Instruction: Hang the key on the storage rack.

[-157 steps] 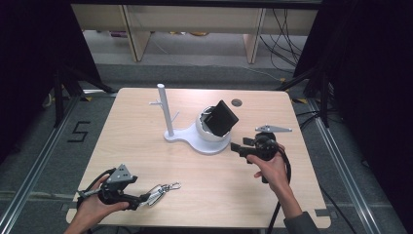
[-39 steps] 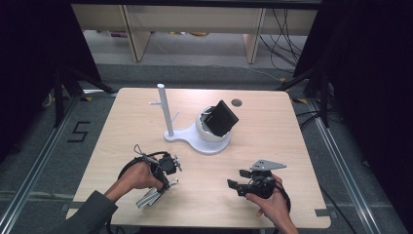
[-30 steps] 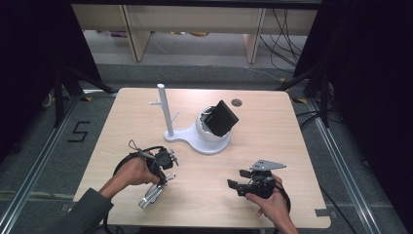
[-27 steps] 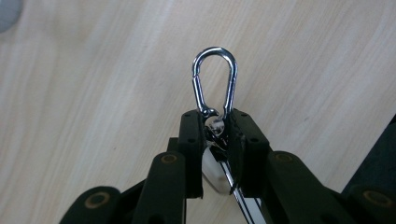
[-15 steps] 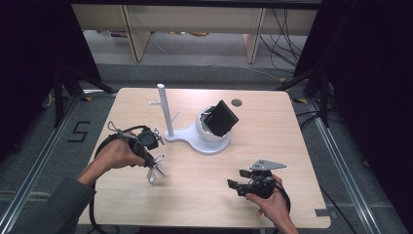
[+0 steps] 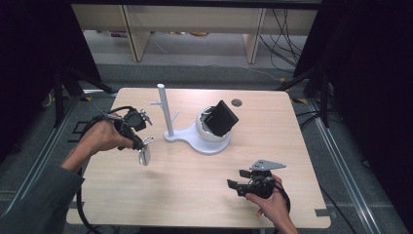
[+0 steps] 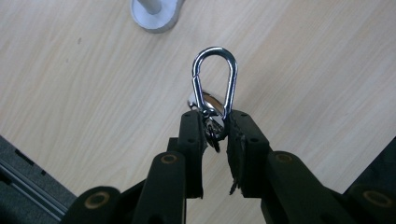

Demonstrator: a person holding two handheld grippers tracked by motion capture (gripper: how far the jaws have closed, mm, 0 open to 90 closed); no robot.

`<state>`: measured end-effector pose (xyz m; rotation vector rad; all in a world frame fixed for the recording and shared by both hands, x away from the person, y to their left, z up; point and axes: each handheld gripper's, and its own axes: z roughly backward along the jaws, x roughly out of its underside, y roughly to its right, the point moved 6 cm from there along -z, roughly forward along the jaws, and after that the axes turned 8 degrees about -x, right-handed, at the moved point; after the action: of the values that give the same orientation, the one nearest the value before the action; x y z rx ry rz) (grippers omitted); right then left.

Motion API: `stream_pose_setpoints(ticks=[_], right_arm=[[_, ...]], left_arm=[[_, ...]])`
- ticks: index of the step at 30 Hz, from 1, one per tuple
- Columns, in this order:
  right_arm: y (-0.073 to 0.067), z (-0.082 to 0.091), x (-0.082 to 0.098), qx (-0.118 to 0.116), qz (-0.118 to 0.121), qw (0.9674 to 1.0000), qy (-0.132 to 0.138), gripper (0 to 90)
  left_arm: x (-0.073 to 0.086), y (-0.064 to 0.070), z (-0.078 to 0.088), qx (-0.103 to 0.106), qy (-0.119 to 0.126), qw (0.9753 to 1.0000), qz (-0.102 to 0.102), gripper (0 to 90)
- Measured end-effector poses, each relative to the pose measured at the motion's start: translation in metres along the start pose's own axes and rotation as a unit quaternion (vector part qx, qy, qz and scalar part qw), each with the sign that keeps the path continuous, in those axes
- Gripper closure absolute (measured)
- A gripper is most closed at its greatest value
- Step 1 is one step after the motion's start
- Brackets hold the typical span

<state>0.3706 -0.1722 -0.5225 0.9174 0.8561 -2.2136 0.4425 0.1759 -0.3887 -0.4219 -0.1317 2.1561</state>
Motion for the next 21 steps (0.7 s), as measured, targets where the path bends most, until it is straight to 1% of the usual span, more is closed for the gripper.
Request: stream_pose_setpoints(ticks=[1, 2, 3, 5, 6, 7, 8, 9, 11, 12, 13, 14, 15, 16, 17, 18, 19, 20, 21], right_arm=[[0.000, -0.001, 0.000, -0.002, -0.002, 1.0000, 0.004, 33.9], [0.000, -0.001, 0.000, -0.002, -0.002, 1.0000, 0.004, 33.9], [0.000, 0.000, 0.000, 0.001, -0.004, 1.0000, -0.002, 33.9], [0.000, 0.000, 0.000, 0.002, -0.004, 1.0000, -0.003, 33.9], [0.000, -0.001, 0.000, 0.000, 0.000, 1.0000, -0.002, 33.9], [0.001, 0.000, 0.000, 0.005, 0.004, 1.0000, -0.004, 33.9], [0.001, 0.000, 0.000, 0.005, 0.004, 1.0000, -0.003, 33.9], [0.001, 0.000, 0.000, 0.005, 0.004, 1.0000, -0.003, 33.9], [-0.001, -0.001, 0.000, -0.002, -0.009, 1.0000, 0.004, 33.9], [-0.001, -0.001, 0.000, -0.002, -0.009, 1.0000, 0.004, 33.9], [0.000, -0.001, 0.000, 0.001, -0.004, 1.0000, 0.003, 33.9], [0.001, 0.000, 0.000, 0.004, 0.003, 1.0000, 0.000, 34.0], [0.000, -0.002, 0.000, -0.006, 0.001, 1.0000, 0.002, 33.9], [0.000, -0.002, 0.000, -0.006, 0.001, 1.0000, 0.002, 33.9], [0.001, 0.000, 0.000, 0.004, 0.005, 1.0000, -0.002, 33.9], [0.001, 0.000, 0.000, 0.004, 0.004, 1.0000, -0.002, 33.9], [0.000, -0.001, 0.000, -0.002, 0.000, 1.0000, -0.003, 33.9], [0.000, -0.001, 0.000, -0.002, 0.000, 1.0000, -0.003, 33.9], [0.001, 0.000, 0.000, 0.004, 0.005, 1.0000, -0.005, 33.9]], left_arm=[[-0.001, -0.004, 0.003, 0.000, 0.003, 1.0000, 0.004, 75.3], [-0.001, -0.004, 0.003, 0.000, 0.003, 1.0000, 0.004, 75.3], [-0.003, -0.008, 0.007, -0.003, 0.004, 1.0000, 0.005, 75.3], [-0.004, -0.011, 0.009, -0.004, 0.004, 1.0000, 0.006, 75.3], [-0.005, -0.015, 0.012, -0.008, 0.006, 0.9999, 0.009, 75.3], [-0.006, -0.016, 0.015, -0.005, 0.006, 0.9999, 0.012, 75.3], [-0.007, -0.019, 0.017, -0.008, 0.008, 0.9999, 0.013, 75.4], [-0.007, -0.019, 0.017, -0.008, 0.008, 0.9999, 0.013, 75.3], [-0.009, -0.028, 0.024, -0.014, 0.014, 0.9995, 0.026, 75.3], [-0.009, -0.028, 0.024, -0.014, 0.014, 0.9995, 0.026, 75.3], [-0.010, -0.030, 0.026, -0.015, 0.015, 0.9993, 0.030, 75.3], [-0.010, -0.032, 0.027, -0.015, 0.012, 0.9994, 0.028, 75.3], [-0.011, -0.035, 0.029, -0.019, 0.015, 0.9992, 0.032, 75.3], [-0.011, -0.036, 0.030, -0.018, 0.015, 0.9991, 0.034, 75.3], [-0.012, -0.038, 0.031, -0.020, 0.018, 0.9988, 0.040, 75.3], [-0.012, -0.040, 0.032, -0.021, 0.015, 0.9989, 0.039, 75.3], [-0.014, -0.043, 0.034, -0.022, 0.016, 0.9989, 0.039, 75.3], [-0.014, -0.043, 0.034, -0.022, 0.016, 0.9989, 0.039, 75.3], [-0.015, -0.044, 0.035, -0.021, 0.018, 0.9987, 0.042, 75.3]])
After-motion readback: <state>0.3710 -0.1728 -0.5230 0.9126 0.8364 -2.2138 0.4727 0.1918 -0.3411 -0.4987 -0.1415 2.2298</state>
